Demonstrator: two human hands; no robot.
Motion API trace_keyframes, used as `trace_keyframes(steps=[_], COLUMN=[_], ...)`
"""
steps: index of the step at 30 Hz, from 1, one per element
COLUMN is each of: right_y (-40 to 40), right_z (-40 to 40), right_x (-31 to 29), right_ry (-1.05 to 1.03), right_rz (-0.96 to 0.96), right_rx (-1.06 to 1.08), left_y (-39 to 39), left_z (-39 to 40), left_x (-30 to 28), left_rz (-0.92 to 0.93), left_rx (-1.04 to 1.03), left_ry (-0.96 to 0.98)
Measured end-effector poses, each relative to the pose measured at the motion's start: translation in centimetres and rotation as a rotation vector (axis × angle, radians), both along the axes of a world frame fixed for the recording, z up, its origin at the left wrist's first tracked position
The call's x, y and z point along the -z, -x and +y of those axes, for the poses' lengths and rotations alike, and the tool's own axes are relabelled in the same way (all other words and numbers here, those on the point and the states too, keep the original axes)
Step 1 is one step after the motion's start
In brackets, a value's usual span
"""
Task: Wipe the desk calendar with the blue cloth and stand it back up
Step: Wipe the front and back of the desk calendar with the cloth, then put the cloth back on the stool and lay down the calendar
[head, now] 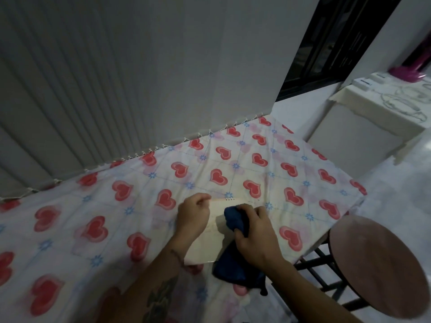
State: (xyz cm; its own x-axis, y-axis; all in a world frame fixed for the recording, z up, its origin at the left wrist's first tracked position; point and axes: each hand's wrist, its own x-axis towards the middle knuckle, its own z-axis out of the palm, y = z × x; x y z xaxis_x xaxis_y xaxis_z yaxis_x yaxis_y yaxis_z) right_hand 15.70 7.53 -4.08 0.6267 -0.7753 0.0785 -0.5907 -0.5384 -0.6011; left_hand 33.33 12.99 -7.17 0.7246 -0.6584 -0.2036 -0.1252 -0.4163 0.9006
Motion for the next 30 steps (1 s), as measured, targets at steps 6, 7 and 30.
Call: trace_keyframes(steps=[6,7,30], right_y=[1.4,1.9,30.3], right_z=[0.2,0.1,-15.1], right_x=[-0.2,-0.2,-7.9], right_ry=[-0.072,-0.108,-0.424], right_rz=[-0.096,-0.1,-0.023], right_rx=[0.087,0.084,0.121], left_y=[4.5,5.1,26.1], left_z=[-1.1,-1.5,-16.1], left_x=[-1.9,-2.2,-9.3], left_rz=[0.21,0.217,-0.057], left_rx=[0.253,0.266,0.739], left_ry=[0.11,0.126,0.181])
